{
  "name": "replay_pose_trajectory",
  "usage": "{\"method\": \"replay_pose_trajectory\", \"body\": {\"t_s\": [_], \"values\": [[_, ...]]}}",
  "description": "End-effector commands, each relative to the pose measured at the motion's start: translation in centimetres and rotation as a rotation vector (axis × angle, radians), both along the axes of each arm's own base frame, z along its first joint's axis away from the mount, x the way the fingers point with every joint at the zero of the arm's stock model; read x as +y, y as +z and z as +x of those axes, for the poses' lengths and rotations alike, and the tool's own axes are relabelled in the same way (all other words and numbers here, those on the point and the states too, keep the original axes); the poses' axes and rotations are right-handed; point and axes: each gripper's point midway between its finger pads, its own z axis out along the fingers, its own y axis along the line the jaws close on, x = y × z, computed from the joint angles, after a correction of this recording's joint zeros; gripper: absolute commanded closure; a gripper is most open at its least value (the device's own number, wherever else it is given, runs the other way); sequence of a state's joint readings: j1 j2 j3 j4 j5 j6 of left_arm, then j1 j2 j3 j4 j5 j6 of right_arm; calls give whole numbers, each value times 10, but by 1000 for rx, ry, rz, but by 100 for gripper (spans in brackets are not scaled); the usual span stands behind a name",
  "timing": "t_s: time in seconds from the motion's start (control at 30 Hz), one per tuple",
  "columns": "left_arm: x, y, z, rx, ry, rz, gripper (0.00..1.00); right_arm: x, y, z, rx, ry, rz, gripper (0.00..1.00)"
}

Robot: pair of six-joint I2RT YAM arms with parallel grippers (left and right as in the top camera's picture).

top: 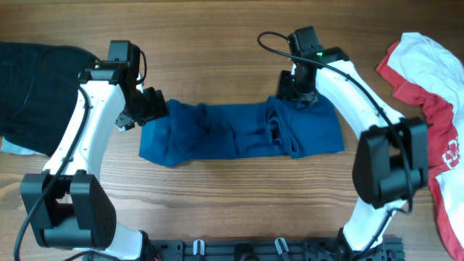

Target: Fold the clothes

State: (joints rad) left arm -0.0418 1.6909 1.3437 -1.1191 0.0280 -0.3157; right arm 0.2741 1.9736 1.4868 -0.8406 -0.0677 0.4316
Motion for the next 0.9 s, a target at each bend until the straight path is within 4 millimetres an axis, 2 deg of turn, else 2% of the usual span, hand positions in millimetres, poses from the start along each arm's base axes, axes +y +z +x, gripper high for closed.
{"method": "replay_pose_trajectory", "body": {"t_s": [0.0, 0.07, 0.17, 0.33, 0.4, 0.47, 0.5, 0.53, 0.6, 0.7, 0.77, 0.87], "values": [[0, 3, 0, -10, -6, -8, 20, 29, -12, 1, 18, 78, 138, 46], [0, 3, 0, -10, -6, -8, 20, 30, -10, 4, 4, 83, 139, 46], [0, 3, 0, -10, -6, -8, 20, 28, -10, 5, -2, 107, 128, 56], [0, 3, 0, -7, -6, -8, 20, 29, 2, 16, -54, 155, 116, 49], [0, 3, -2, 0, -6, -8, 20, 12, 28, 21, -75, 131, 51, 50], [0, 3, -2, 2, -6, -8, 20, -18, 59, 17, -78, 33, -50, 50], [0, 3, -2, 2, -6, -8, 20, -30, 72, 9, -69, -3, -86, 50], [0, 3, -2, 2, -6, -8, 20, -41, 85, -6, -45, -28, -119, 49], [0, 3, -2, 0, -6, -7, 20, -47, 91, -32, 29, -11, -140, 49], [0, 3, -2, 0, -6, -8, 20, -38, 79, -68, 179, 73, -112, 46], [0, 3, -3, 3, -6, -8, 20, -25, 61, -91, 259, 143, -79, 44], [0, 3, -4, 6, -6, -8, 20, -18, 33, -108, 304, 176, -94, 44]]}}
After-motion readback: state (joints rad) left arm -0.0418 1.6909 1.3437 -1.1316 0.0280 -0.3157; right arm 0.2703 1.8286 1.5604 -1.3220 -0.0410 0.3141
